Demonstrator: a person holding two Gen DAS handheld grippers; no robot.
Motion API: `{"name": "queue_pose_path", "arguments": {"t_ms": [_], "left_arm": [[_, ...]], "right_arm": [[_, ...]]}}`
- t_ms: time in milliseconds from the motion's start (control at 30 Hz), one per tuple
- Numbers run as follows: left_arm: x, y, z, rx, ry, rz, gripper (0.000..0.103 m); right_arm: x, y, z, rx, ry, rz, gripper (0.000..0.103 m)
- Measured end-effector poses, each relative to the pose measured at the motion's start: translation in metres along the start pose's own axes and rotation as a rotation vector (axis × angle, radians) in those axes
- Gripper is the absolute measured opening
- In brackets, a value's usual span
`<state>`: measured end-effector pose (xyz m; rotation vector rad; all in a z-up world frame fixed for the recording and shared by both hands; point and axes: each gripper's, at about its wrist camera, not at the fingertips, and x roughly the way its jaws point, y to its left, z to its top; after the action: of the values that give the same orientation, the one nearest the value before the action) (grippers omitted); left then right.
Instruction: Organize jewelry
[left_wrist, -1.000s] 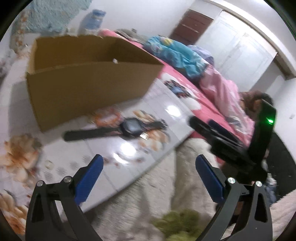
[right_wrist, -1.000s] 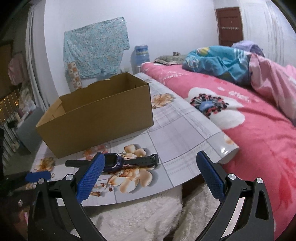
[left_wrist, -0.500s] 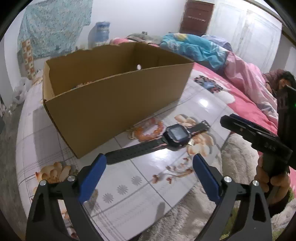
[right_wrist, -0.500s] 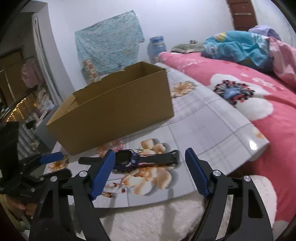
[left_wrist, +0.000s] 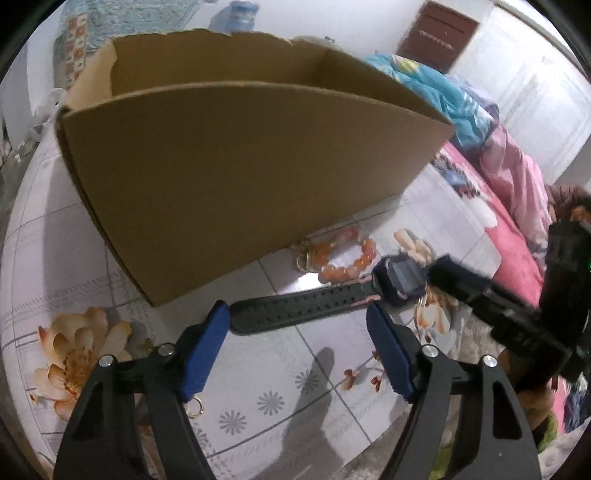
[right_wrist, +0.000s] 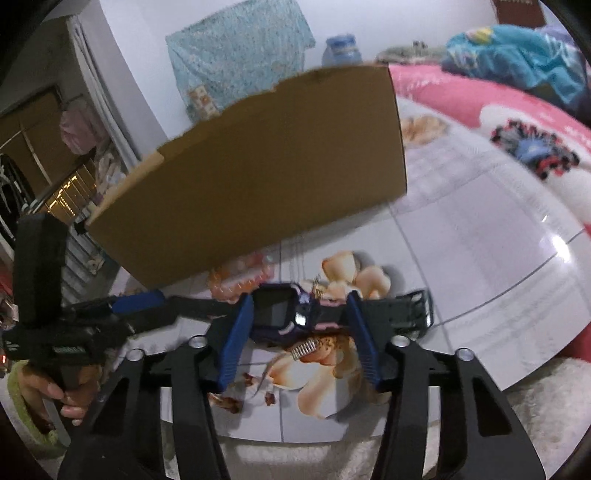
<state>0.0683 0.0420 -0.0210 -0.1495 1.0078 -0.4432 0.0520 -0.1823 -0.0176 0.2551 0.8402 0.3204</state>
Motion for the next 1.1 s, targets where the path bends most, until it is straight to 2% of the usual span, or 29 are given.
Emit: {"name": "queue_pose_path", "arguments": {"t_ms": [267,433,533,700,800,833,867,900,1033,1100], "left_arm": [[-0.002,0.010,0.000,-0.053,-0.031,-0.066,0.073],[-0.003,0.011,-0.001,-0.065,-0.043,-0.090,0.073],[-0.003,0.009,0.000,-0.083,-0.054,-0.130,0.072],[-0.007,0.000,0.004,-0.097,-0.090,-0.198,0.064],[-0.004,-0.007,0.006,-0.089,-0.087,-0.214,0.052],[-0.003,-0.010,0.006,-0.086,-0.087,-0.216,0.045],[-0.002,-0.012,0.007,-0.079,-0.085,-0.216,0.038],[-0.001,-0.014,0.007,-0.069,-0.081,-0.208,0.036],[-0.003,-0.018,0.007,-0.043,-0.074,-0.109,0.036],[-0.009,-0.017,0.005,-0.019,-0.078,-0.029,0.036]], "right_arm": [[-0.001,0.012,-0.006,-0.081,0.000,-0.042,0.044],[-0.003,0.015,-0.008,-0.094,-0.004,-0.034,0.044],[-0.004,0.016,-0.010,-0.098,-0.006,-0.032,0.044],[0.000,0.013,-0.008,-0.104,-0.009,-0.029,0.044],[0.001,0.013,-0.008,-0.107,-0.013,-0.026,0.044],[0.001,0.013,-0.008,-0.108,-0.015,-0.025,0.044],[0.001,0.012,-0.009,-0.109,-0.017,-0.024,0.044],[0.001,0.012,-0.009,-0.109,-0.018,-0.022,0.044],[0.000,0.012,-0.010,-0.114,-0.019,-0.018,0.044],[0.000,0.012,-0.010,-0.113,-0.020,-0.019,0.044]]}}
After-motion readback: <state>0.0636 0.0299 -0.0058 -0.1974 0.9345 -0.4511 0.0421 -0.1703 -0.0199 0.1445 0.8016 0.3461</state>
